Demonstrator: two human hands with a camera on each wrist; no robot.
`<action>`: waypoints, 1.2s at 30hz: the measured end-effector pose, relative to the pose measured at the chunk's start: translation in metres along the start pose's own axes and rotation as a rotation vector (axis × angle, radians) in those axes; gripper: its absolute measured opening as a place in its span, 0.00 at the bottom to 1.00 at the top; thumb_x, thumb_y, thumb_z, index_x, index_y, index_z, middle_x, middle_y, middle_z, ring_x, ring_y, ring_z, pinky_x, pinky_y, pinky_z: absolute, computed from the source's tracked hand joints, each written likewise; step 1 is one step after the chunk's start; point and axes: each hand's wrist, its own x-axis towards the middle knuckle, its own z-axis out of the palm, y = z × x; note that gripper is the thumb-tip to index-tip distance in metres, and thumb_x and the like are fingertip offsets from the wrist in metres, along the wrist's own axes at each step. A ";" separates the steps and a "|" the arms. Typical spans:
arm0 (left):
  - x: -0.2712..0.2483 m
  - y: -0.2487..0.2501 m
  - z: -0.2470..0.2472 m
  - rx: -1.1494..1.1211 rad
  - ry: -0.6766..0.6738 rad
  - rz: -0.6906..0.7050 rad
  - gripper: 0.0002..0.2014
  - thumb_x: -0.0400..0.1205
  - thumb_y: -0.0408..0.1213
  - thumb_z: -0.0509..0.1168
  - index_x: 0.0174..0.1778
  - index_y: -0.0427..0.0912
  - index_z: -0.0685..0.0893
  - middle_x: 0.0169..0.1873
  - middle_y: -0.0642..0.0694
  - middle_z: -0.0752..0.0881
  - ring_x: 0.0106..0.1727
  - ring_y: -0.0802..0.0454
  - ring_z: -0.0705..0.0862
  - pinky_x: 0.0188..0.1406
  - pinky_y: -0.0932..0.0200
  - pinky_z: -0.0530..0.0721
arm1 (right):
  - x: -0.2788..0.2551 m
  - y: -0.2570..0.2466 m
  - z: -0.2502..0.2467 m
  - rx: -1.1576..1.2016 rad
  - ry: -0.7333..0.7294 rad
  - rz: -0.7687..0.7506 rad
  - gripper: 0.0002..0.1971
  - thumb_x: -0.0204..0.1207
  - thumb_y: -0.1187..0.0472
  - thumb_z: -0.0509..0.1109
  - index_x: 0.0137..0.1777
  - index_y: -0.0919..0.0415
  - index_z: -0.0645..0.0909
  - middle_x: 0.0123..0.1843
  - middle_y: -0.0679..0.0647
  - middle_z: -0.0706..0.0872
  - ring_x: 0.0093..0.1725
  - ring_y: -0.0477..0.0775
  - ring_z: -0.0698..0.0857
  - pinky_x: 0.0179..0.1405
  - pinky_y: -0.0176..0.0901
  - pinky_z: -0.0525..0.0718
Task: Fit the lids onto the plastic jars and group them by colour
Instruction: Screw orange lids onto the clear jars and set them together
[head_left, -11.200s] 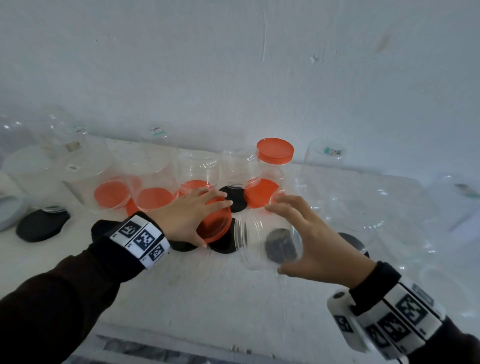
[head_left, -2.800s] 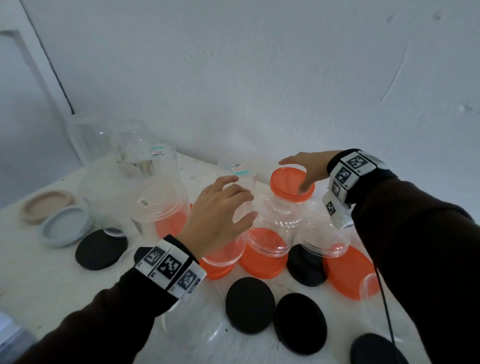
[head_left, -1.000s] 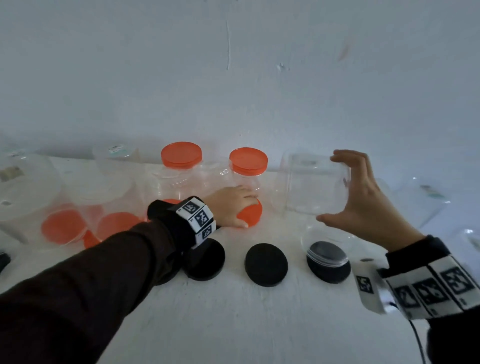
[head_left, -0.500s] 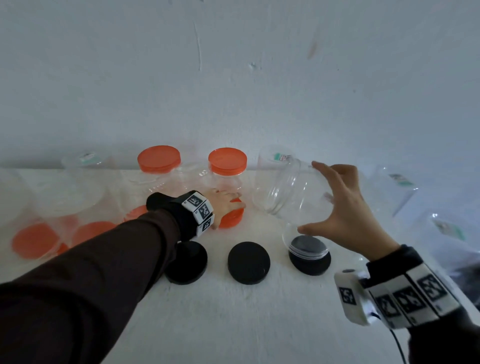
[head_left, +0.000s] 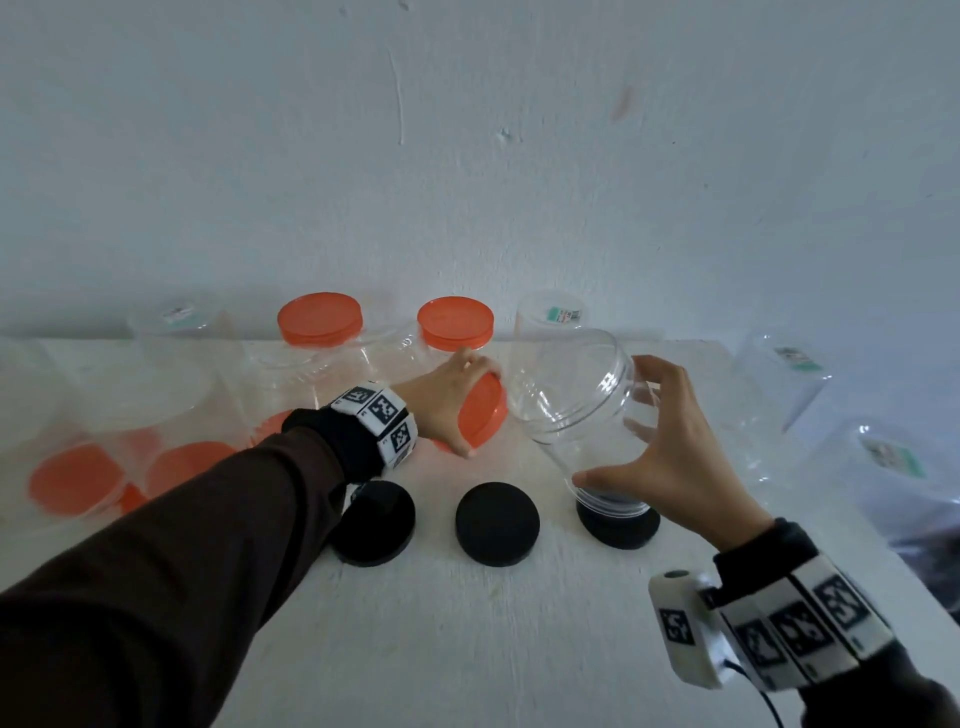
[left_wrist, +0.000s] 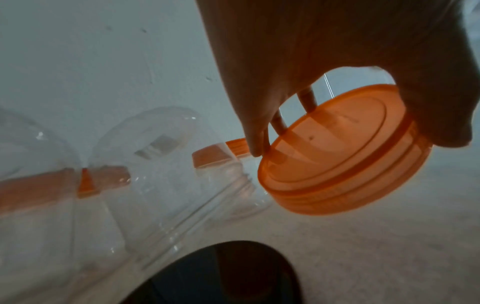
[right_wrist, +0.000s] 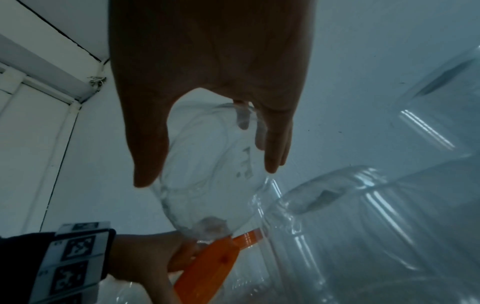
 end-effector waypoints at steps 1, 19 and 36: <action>-0.003 0.002 -0.001 -0.053 0.040 0.009 0.47 0.61 0.40 0.81 0.72 0.46 0.61 0.67 0.46 0.59 0.69 0.48 0.64 0.68 0.46 0.74 | -0.001 0.000 0.001 0.019 0.007 0.011 0.52 0.47 0.64 0.88 0.70 0.57 0.61 0.66 0.47 0.64 0.65 0.47 0.70 0.59 0.38 0.75; -0.126 0.015 -0.014 -0.381 0.402 -0.129 0.43 0.57 0.55 0.77 0.68 0.68 0.65 0.66 0.53 0.63 0.68 0.64 0.63 0.71 0.63 0.62 | -0.043 -0.008 0.016 -0.111 -0.242 -0.039 0.53 0.49 0.50 0.86 0.74 0.52 0.62 0.63 0.42 0.68 0.63 0.43 0.71 0.61 0.40 0.74; -0.169 0.080 0.030 -0.446 0.452 -0.034 0.42 0.60 0.61 0.70 0.71 0.53 0.69 0.68 0.57 0.71 0.67 0.73 0.68 0.59 0.83 0.65 | -0.075 0.018 0.046 0.069 -0.580 0.089 0.51 0.55 0.53 0.85 0.73 0.52 0.55 0.70 0.48 0.68 0.71 0.46 0.70 0.68 0.40 0.72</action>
